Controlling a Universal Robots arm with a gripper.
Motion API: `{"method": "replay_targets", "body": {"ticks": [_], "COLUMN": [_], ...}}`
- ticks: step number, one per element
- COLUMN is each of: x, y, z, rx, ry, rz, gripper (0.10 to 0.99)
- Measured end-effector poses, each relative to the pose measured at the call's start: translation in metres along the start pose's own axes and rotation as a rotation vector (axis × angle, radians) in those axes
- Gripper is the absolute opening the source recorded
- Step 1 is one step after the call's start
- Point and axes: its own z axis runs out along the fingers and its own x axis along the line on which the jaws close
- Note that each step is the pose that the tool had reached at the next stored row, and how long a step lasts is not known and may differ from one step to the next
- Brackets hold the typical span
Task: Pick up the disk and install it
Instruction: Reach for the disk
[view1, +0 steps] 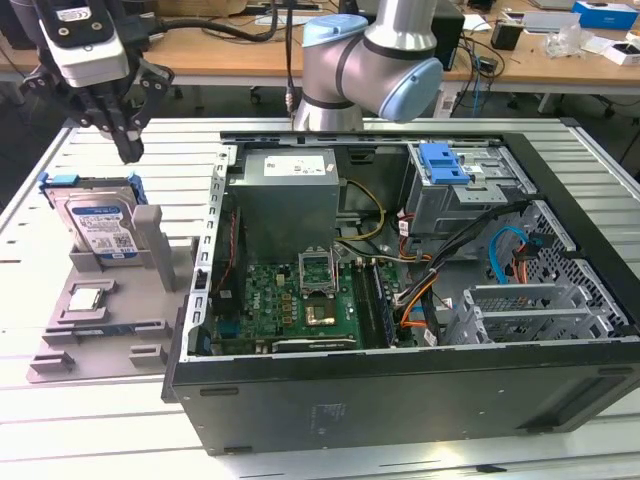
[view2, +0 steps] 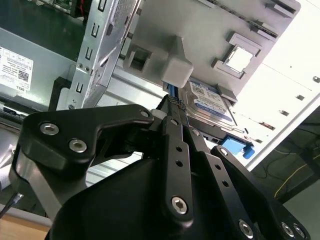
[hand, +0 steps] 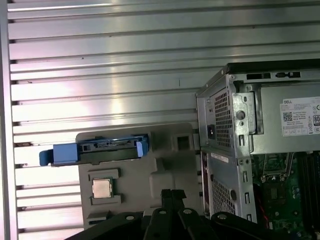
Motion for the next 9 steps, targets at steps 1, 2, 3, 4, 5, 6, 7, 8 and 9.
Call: {"method": "replay_targets", "body": {"ticks": [1,2,3,4,5,6,7,8,9], "x": [0.0028,0.0044,0.0061,0.0079,0.0095,0.0124,0.0144,0.0165,0.0196], "y": [-0.0002,-0.0003,-0.0005,-0.0006,-0.0007,-0.0009,-0.0011,-0.0012,-0.0014], "z": [-0.0001,-0.0001,-0.0001,-0.0002,-0.0002,-0.0003,-0.0003,-0.0004,-0.0005], "rx": [0.000,0.000,0.000,0.000,0.000,0.000,0.000,0.000,0.000], "ry": [0.0000,0.0000,0.0000,0.0000,0.0001,0.0000,0.0000,0.0000,0.0000], "rz": [0.000,0.000,0.000,0.000,0.000,0.000,0.000,0.000,0.000], "gripper": [0.106,0.106,0.106,0.106,0.106,0.106,0.106,0.106,0.106]}}
